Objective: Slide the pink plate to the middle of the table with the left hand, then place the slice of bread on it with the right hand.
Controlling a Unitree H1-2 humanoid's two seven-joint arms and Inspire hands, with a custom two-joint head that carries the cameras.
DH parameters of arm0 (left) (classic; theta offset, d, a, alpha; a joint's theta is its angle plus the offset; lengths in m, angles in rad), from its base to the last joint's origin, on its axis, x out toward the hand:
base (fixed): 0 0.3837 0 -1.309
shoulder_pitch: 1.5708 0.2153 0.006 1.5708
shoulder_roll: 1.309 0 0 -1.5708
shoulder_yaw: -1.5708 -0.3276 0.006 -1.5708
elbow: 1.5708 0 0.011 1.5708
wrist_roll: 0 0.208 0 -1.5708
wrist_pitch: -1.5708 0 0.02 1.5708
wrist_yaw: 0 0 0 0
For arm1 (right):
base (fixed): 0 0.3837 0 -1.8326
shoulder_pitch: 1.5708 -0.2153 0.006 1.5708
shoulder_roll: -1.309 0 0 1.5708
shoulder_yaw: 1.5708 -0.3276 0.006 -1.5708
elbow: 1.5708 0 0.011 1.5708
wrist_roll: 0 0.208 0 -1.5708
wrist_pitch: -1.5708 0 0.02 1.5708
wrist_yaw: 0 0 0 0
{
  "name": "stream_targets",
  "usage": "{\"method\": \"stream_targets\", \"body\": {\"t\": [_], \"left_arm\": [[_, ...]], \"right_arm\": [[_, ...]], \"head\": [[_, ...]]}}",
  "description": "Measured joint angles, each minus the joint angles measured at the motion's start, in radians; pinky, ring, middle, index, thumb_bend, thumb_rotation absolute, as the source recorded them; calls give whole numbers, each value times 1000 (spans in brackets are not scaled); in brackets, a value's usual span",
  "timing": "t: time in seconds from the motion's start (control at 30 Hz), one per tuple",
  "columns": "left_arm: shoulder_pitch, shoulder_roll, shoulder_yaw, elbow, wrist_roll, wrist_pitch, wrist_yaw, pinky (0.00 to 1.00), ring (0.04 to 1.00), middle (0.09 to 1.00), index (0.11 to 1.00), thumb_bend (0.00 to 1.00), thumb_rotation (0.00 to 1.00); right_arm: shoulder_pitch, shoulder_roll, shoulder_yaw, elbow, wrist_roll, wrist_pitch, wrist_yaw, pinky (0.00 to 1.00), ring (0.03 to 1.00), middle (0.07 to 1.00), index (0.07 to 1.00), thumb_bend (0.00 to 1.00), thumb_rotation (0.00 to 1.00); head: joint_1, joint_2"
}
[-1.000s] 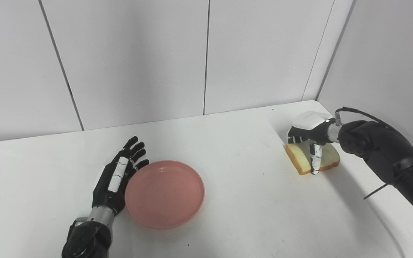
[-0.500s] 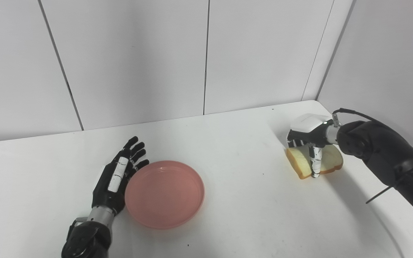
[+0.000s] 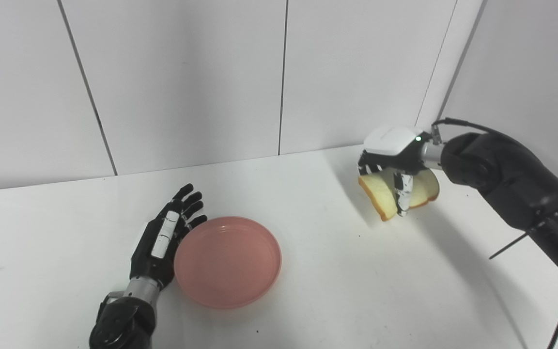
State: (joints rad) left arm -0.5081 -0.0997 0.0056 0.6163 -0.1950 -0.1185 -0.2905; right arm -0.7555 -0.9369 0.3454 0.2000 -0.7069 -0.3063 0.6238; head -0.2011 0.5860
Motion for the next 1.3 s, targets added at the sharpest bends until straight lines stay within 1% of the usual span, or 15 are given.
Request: {"method": "stream_targets", "body": {"t": [0.03, 0.07, 0.1, 0.17, 0.23, 0.37, 0.4, 0.47, 0.57, 0.7, 0.9, 1.03, 1.17, 1.23, 1.3], "left_arm": [[-1, -2, 0, 2, 1, -2, 0, 798, 886, 874, 847, 895, 728], [-3, -3, -1, 4, 2, -5, 1, 798, 885, 875, 847, 894, 728], [-4, -5, -1, 9, 3, -10, 1, 797, 885, 876, 848, 886, 729], [-5, -12, -3, 13, 7, -17, 7, 793, 882, 874, 847, 875, 728], [-9, -20, -6, 22, 21, -25, 13, 785, 875, 869, 843, 864, 727], [-22, -37, -18, 47, 28, -42, 27, 786, 870, 866, 836, 878, 719], [-26, -42, -19, 55, 29, -48, 34, 786, 869, 867, 837, 880, 716], [-36, -52, -23, 75, 36, -60, 37, 780, 865, 866, 835, 896, 710], [-52, -69, -27, 105, 42, -73, 41, 767, 862, 861, 830, 908, 716], [-69, -91, -37, 139, 54, -100, 49, 758, 863, 863, 825, 895, 723], [-85, -108, -38, 171, 59, -121, 55, 764, 871, 862, 818, 888, 726], [-94, -109, -36, 185, 60, -139, 58, 767, 859, 858, 827, 927, 732], [-97, -112, -34, 197, 61, -142, 59, 776, 868, 864, 835, 915, 726], [-97, -114, -33, 197, 61, -142, 59, 775, 869, 862, 829, 895, 725], [-97, -114, -31, 195, 60, -142, 59, 765, 866, 861, 825, 880, 728]], "right_arm": [[-7, 3, 0, -11, 5, -10, 5, 303, 382, 470, 490, 528, 0], [-16, 10, 0, -15, 8, -16, 10, 309, 390, 478, 485, 529, 0], [-22, 17, 1, -18, 9, -18, 18, 295, 376, 463, 497, 528, 0], [-26, 29, 2, -36, 10, -19, 33, 278, 356, 450, 502, 528, 0], [-26, 42, 3, -53, 16, -23, 41, 256, 333, 441, 502, 528, 0], [-29, 56, 4, -53, 22, -64, 43, 246, 322, 434, 504, 527, 0], [-30, 57, 4, -50, 23, -79, 43, 250, 328, 437, 503, 527, 0], [-34, 60, 4, -48, 26, -92, 44, 268, 347, 450, 503, 527, 0], [-46, 66, 2, -48, 39, -100, 45, 266, 345, 453, 504, 528, 0], [-73, 98, -3, -50, 47, -100, 45, 318, 397, 471, 495, 529, 0], [-94, 166, -3, -59, 65, -100, 45, 319, 391, 469, 497, 529, 0], [-95, 212, -5, -85, 79, -97, 46, 314, 396, 477, 493, 529, 0], [-95, 271, -5, -111, 81, -89, 46, 316, 390, 465, 503, 528, 0], [-95, 296, -1, -120, 81, -78, 48, 298, 370, 463, 500, 529, 0], [-95, 319, 9, -130, 74, -72, 57, 301, 382, 471, 494, 529, 0]], "head": [[18, 2], [19, 2], [22, 2], [64, 5], [86, 5], [143, 8], [143, 8], [201, 11], [226, 11], [282, 11], [298, 2], [305, -2], [305, -3], [307, -9], [308, -11]]}}
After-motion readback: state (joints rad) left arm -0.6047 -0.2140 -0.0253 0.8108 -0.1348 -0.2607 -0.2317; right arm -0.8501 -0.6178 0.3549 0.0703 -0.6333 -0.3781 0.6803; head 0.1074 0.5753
